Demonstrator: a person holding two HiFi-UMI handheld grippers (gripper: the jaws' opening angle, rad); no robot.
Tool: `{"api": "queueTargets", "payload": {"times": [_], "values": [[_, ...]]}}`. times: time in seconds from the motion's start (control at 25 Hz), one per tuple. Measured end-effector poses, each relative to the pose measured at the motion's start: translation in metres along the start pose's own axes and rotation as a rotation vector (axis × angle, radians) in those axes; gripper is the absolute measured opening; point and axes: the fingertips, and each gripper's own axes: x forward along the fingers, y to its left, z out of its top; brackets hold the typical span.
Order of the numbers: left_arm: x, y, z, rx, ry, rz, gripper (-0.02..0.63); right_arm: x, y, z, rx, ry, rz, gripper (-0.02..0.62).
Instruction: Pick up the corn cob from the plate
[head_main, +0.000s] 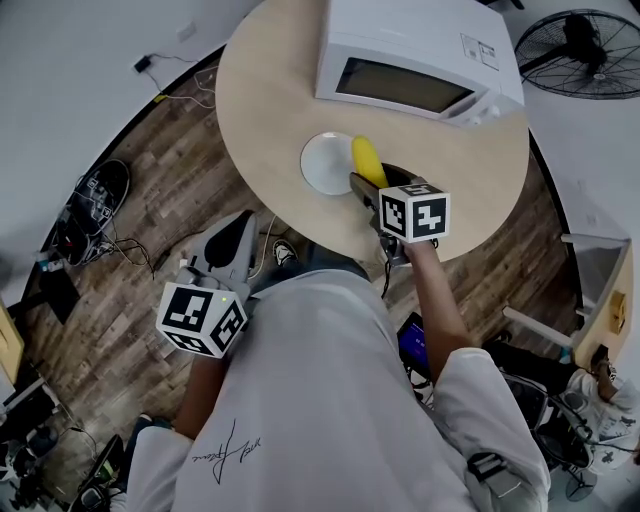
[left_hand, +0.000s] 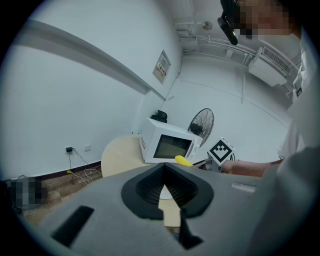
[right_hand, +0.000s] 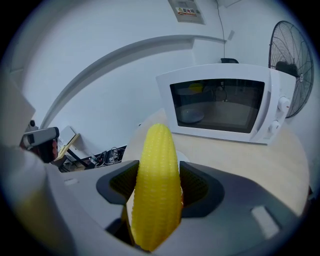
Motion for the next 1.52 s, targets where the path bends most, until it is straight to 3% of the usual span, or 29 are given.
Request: {"api": "queueTargets", "payload": {"times": [0.48,0.92,1.52], "values": [[-0.001,-0.001,0.000,-0.016,-0.008,-0.017,0.000,-0.023,0.004,0.000,0.030,-0.065,-0.012,0.268],[0.000,0.001,0.000,-0.005,-0.001,-0.026,0.000,-0.053,-0.001,0.000,0.129,-0.152,-0.026,0.268],[0.005,0.001,-0.006,0.033,0.033,-0.013,0.000,-0.086,0.015,0.002,0.126,-0.237,-0.036,0.268]]}}
